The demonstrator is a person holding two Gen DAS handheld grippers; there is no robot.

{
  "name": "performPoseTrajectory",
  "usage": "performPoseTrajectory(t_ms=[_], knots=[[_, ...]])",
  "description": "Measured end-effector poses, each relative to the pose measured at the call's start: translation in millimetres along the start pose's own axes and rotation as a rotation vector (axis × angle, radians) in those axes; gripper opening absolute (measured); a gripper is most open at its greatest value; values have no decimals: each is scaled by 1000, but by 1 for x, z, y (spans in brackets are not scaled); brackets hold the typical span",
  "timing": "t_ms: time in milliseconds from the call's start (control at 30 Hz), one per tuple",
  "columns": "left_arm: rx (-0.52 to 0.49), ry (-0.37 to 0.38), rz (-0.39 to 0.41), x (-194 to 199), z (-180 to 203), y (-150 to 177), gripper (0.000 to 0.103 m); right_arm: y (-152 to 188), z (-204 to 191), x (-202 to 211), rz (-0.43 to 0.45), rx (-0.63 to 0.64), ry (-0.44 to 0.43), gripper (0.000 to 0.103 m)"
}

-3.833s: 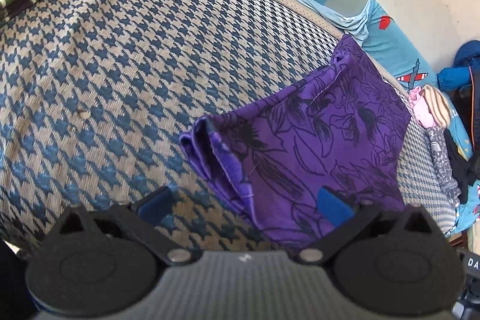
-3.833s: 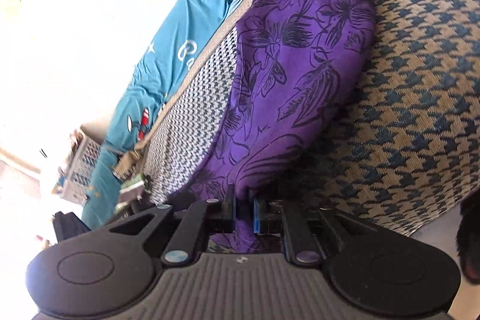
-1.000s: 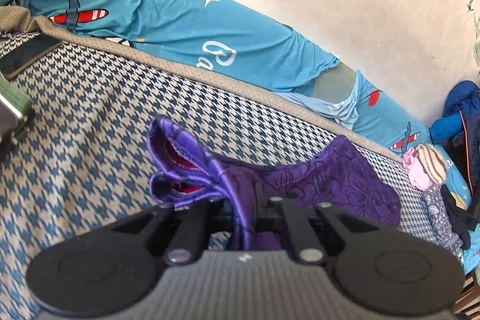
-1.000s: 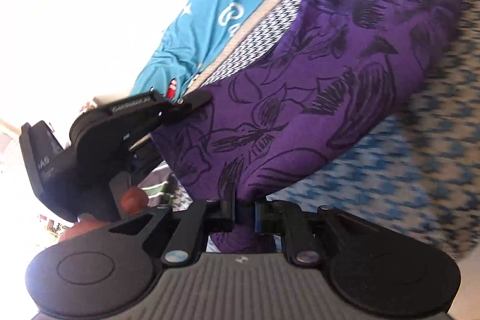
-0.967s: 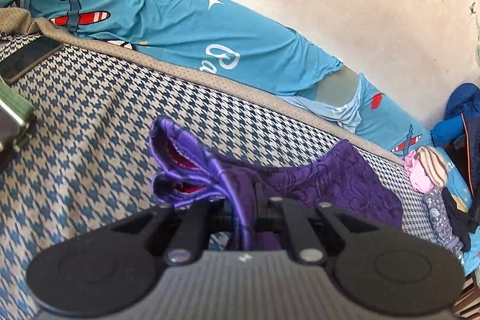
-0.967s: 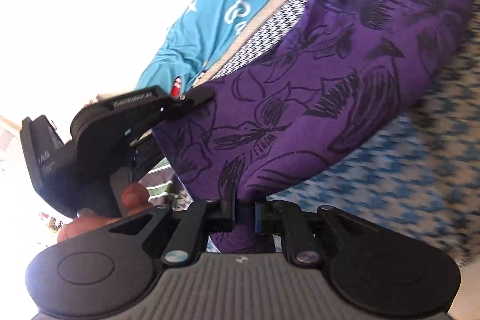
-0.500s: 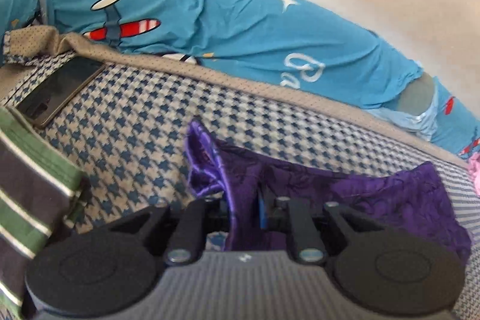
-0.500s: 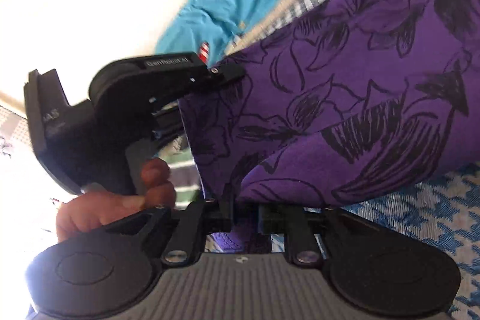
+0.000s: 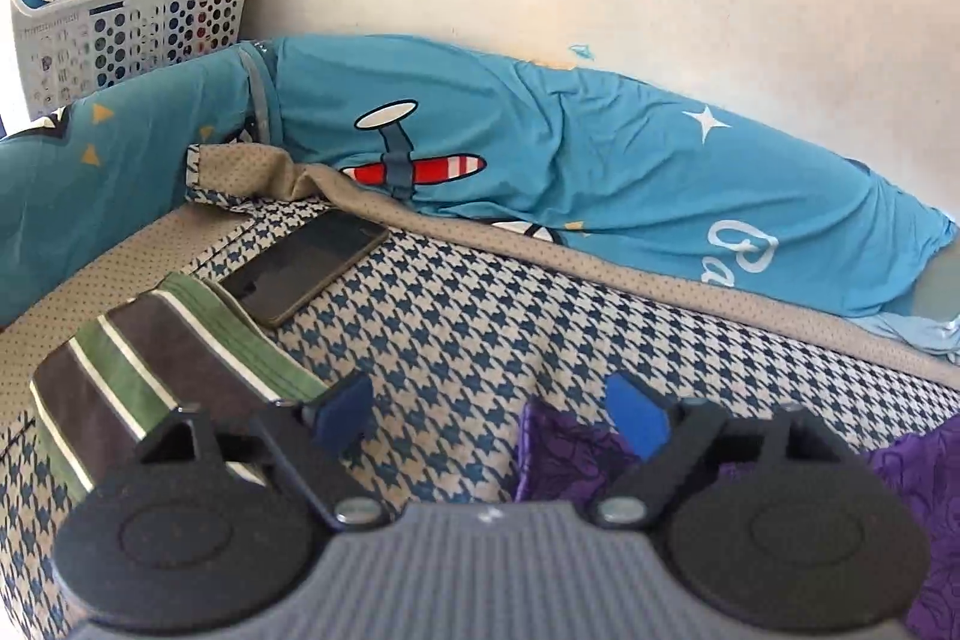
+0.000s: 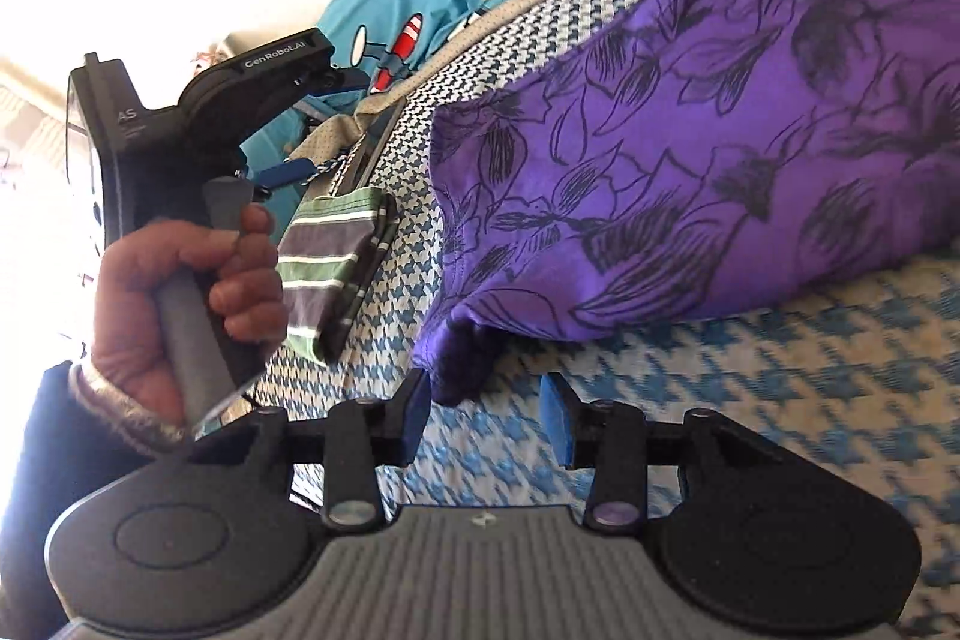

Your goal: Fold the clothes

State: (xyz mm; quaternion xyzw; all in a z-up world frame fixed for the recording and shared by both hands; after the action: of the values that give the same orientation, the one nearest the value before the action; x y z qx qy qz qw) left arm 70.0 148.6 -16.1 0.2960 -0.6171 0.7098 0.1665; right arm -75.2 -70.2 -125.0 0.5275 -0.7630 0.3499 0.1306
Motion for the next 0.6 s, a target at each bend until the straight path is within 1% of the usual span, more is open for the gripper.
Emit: performPoseTrajectory(t_ms=[100,300,367,500,600], knots=[[-19,84,-43,1,21,12,87,-6,12,22,23,38,26,41],[-116,212,-149,-5,77,53,87,-45,47,62,101,70,130,42],[-147,234,-166,-6,92,63,88,-60,59,75,131,64,157,42],[-216,249,-189,-11,118,85,90,-89,88,105,201,37,213,42],[-248,274,-217,-15,133,99,90,-107,114,130,250,-10,255,43]])
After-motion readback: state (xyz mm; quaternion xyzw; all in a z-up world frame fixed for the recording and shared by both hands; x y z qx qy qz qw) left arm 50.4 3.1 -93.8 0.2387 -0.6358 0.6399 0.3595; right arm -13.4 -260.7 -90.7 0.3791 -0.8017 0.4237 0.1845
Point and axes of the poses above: each gripper's, at about its wrist camera, not at the fingertips, and x roughly against the way its jaws point, z to its right, y to its underside, the point moved 8 cm from there along -x, roughly the way its jaws point, and after that the axes turned 5 degrees about -x, right-handed, at the moved point
